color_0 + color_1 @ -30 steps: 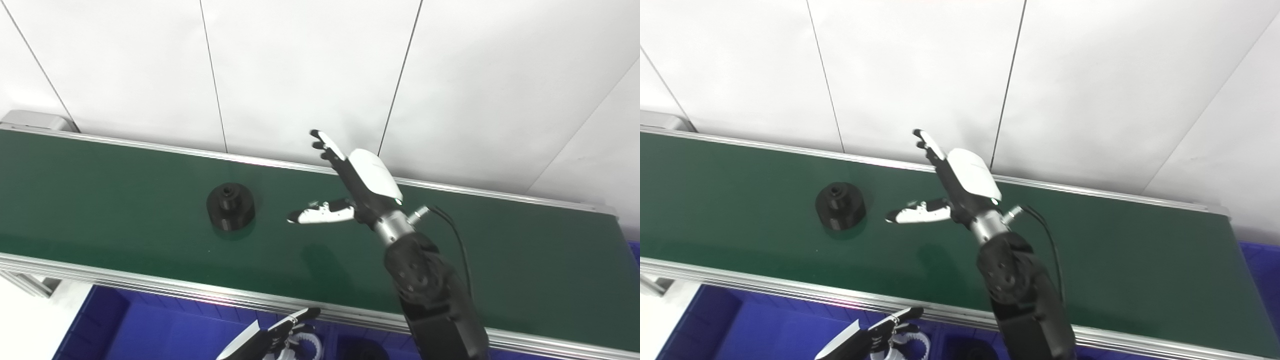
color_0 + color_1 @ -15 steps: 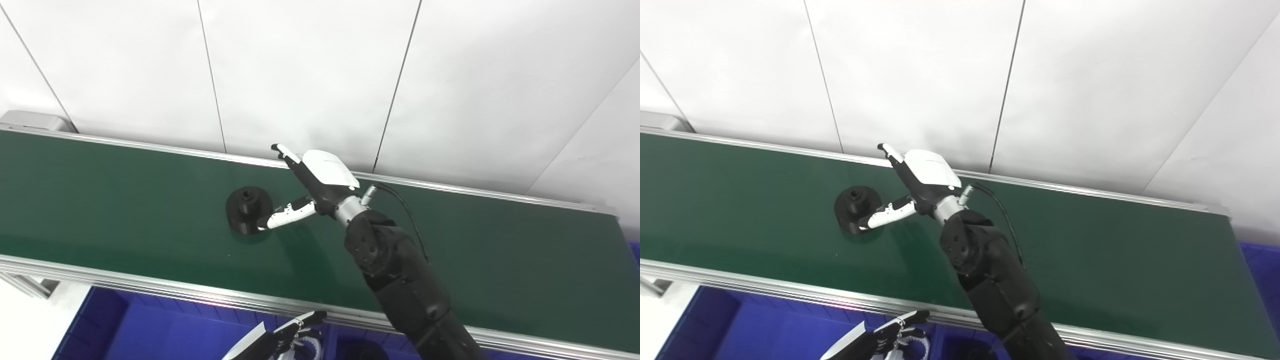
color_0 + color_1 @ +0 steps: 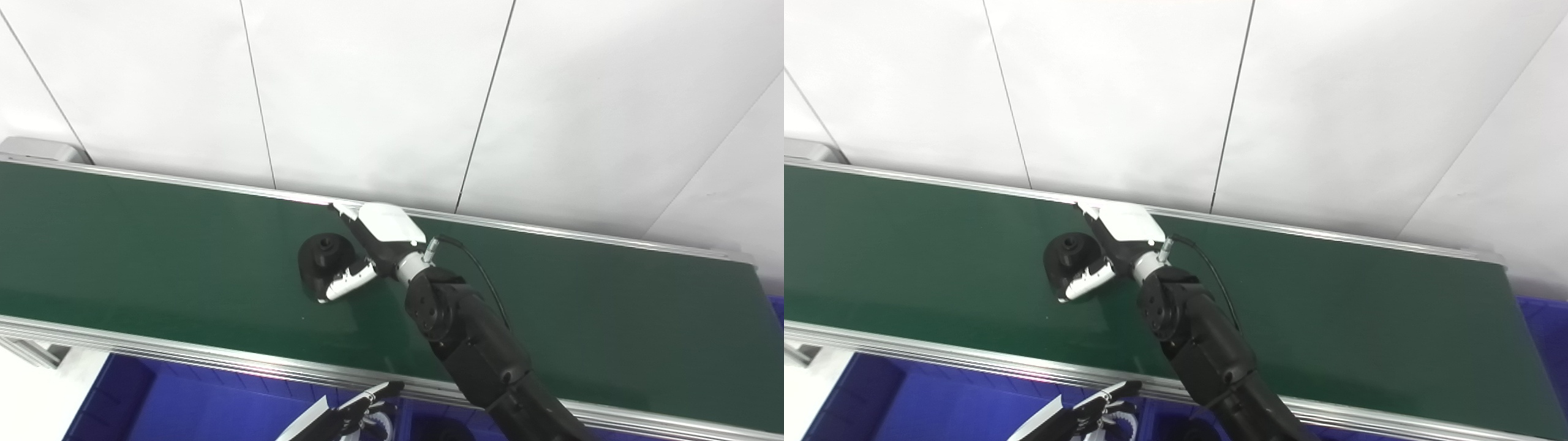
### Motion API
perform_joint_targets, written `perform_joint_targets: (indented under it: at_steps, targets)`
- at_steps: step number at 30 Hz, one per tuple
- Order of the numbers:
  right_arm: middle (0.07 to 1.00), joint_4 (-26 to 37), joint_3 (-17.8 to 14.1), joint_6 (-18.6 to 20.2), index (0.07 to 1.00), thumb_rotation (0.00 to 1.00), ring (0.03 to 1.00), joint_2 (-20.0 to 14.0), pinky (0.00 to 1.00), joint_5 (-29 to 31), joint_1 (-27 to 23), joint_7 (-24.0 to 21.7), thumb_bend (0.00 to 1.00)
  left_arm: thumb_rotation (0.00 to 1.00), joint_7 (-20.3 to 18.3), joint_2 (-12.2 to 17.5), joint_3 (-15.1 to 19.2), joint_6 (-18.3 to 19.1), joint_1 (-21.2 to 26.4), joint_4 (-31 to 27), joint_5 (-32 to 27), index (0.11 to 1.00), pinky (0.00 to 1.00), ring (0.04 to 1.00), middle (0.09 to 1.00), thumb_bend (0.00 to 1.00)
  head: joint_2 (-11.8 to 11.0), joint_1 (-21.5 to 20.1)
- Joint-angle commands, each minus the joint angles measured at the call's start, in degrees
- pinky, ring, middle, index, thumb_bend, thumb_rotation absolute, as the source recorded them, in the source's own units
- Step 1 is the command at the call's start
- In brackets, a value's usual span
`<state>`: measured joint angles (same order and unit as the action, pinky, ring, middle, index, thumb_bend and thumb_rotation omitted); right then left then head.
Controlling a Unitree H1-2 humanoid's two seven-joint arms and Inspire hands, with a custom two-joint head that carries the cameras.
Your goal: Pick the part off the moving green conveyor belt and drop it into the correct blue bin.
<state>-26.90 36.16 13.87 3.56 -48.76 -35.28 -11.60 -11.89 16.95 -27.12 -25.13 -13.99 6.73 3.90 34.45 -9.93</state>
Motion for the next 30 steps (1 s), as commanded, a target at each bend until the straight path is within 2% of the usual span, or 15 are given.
perform_joint_targets:
  at_steps: [1, 3, 7, 9, 11, 16, 18, 19, 20, 21, 24, 26, 30]
  targets:
    - [0.907, 0.3, 0.4, -1.6, 0.947, 0.38, 0.835, 0.6, 0.72, -0.7, -2.7, 2.1, 1.00, 0.24, 0.7, 0.0, -0.2, -1.8, -0.2, -1.8, 0.2, 0.957, 0.70, 0.884, 0.963, 0.93, 0.1, 0.1]
    - [0.906, -0.4, 0.7, -1.8, 0.946, 0.37, 0.834, 0.3, 0.72, -0.6, -2.4, 2.5, 1.00, 0.23, 0.9, 0.0, -0.1, -1.8, -0.4, -2.0, 0.2, 0.958, 0.70, 0.885, 0.964, 0.93, 0.4, 0.1]
    - [0.889, -0.9, 1.5, -1.1, 0.928, 0.26, 0.791, -0.5, 0.63, -0.5, -1.5, 1.7, 1.00, 0.24, 1.0, -0.1, 0.0, -1.8, -0.8, -2.4, 0.2, 0.952, 0.70, 0.880, 0.955, 0.94, 0.7, 0.1]
    - [0.874, -1.2, 2.1, -0.9, 0.913, 0.19, 0.763, -0.8, 0.56, -0.8, -1.1, 1.7, 0.96, 0.24, 1.1, -0.1, 0.0, -1.8, -1.0, -2.6, 0.3, 0.952, 0.70, 0.882, 0.954, 0.94, 0.8, 0.2]
    - [0.866, -1.3, 2.4, -0.8, 0.905, 0.16, 0.754, -1.0, 0.54, -0.9, -0.7, 2.0, 0.94, 0.24, 1.1, -0.1, 0.0, -1.8, -1.0, -2.7, 0.2, 0.954, 0.71, 0.883, 0.953, 0.94, 1.0, 0.2]
    - [0.841, -3.1, 2.9, -2.0, 0.879, 0.13, 0.733, -1.0, 0.52, -1.1, 0.9, 5.6, 0.92, 0.22, 0.2, -0.1, 0.2, -1.8, -1.3, -3.0, -0.9, 0.956, 0.72, 0.887, 0.952, 0.93, 1.6, 0.1]
    - [0.802, -3.8, 3.3, -2.9, 0.859, 0.10, 0.696, -1.0, 0.51, -1.4, 1.3, 8.0, 0.86, 0.22, 0.3, -0.1, 0.3, -1.8, -1.4, -3.1, -0.9, 0.956, 0.73, 0.891, 0.954, 0.92, 1.7, 0.0]
    - [0.594, -4.2, 3.6, -3.4, 0.788, 0.03, 0.567, -1.0, 0.44, -1.7, 1.4, 9.2, 0.65, 0.22, 0.3, -0.1, 0.3, -1.8, -1.4, -3.2, -0.9, 0.954, 0.74, 0.896, 0.956, 0.92, 1.7, 0.0]
    - [0.574, -4.7, 3.6, -3.9, 0.781, 0.03, 0.554, -1.0, 0.44, -2.0, 1.7, 11.3, 0.63, 0.22, 0.2, -0.2, 0.4, -1.8, -1.5, -3.3, -1.1, 0.954, 0.74, 0.896, 0.956, 0.92, 1.9, -0.1]
    - [0.508, -5.0, 3.6, -4.2, 0.615, 0.01, 0.441, -0.9, 0.35, -2.1, 1.9, 12.8, 0.57, 0.22, 0.1, -0.2, 0.5, -1.8, -1.5, -3.3, -1.3, 0.952, 0.74, 0.898, 0.958, 0.92, 1.9, -0.1]
    - [0.481, -6.4, 3.1, -5.4, 0.489, 0.00, 0.307, -0.6, 0.23, -1.3, 2.1, 15.8, 0.53, 0.21, -0.4, -0.4, 0.8, -1.8, -1.6, -3.2, -2.0, 0.953, 0.75, 0.903, 0.959, 0.92, 2.3, -0.4]
    - [0.455, -6.7, 2.5, -6.0, 0.488, 0.00, 0.296, -0.6, 0.22, -0.4, 2.3, 16.7, 0.53, 0.21, -0.6, -0.6, 1.0, -1.8, -1.5, -3.1, -2.2, 0.950, 0.75, 0.899, 0.955, 0.92, 2.5, -0.5]
    - [0.460, -7.1, 2.4, -6.5, 0.487, 0.00, 0.310, -0.7, 0.23, -0.2, 2.8, 18.9, 0.53, 0.22, -1.2, -0.8, 1.4, -1.8, -1.3, -2.9, -2.5, 0.947, 0.74, 0.897, 0.956, 0.92, 2.7, -0.6]
